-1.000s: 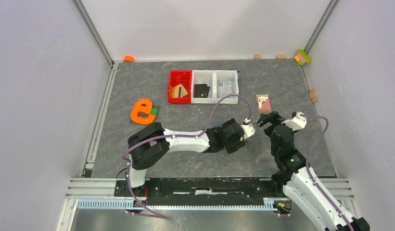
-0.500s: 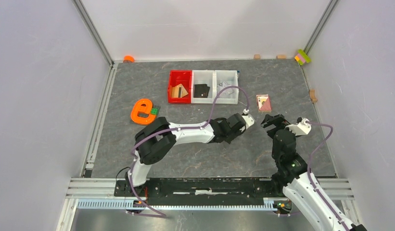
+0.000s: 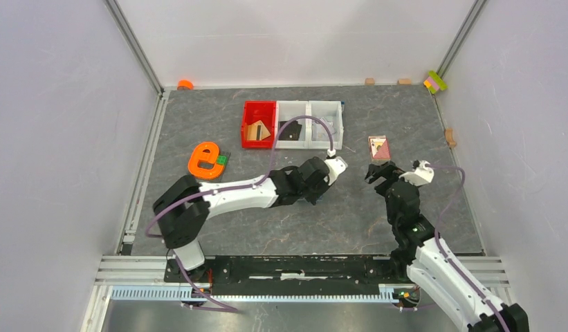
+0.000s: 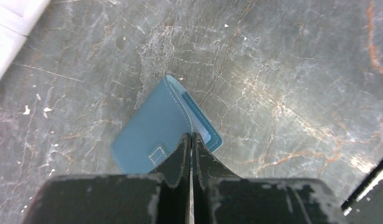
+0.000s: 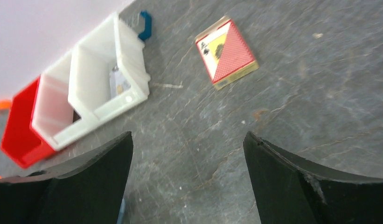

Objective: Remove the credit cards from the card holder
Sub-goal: Open the card holder at the center of the board.

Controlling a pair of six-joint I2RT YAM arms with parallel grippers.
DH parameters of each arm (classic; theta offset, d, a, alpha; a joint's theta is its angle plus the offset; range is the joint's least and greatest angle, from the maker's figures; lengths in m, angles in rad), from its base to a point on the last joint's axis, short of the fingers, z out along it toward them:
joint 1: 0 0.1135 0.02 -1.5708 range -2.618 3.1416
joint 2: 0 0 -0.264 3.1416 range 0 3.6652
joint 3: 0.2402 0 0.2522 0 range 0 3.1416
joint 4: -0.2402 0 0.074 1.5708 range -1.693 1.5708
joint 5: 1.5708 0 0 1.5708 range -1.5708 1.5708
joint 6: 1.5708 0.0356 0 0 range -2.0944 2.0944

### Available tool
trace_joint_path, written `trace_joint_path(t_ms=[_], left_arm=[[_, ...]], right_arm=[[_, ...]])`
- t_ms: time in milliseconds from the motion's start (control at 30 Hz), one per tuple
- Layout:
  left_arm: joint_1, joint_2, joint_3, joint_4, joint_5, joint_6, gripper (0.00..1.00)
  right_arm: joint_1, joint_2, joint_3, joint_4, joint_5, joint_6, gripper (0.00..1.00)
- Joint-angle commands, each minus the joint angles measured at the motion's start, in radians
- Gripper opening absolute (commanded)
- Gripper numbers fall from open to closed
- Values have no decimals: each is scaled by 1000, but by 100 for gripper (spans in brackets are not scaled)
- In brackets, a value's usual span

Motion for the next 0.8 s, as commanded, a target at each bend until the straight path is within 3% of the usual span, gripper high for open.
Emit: trace_joint_path(t_ms=[0, 333, 500, 767], left_arm=[[8, -137, -55, 103, 25, -52, 2], [101, -266, -176, 264, 264, -185, 2], [218, -282, -265, 402, 421, -326, 2], [388, -159, -313, 529, 568, -534, 2]], right_arm=[[0, 105, 10, 153, -203, -113, 93], [0, 399, 85, 296, -644, -219, 92], [1, 358, 60, 320, -628, -230, 92], [0, 327, 49, 326, -621, -244, 92]])
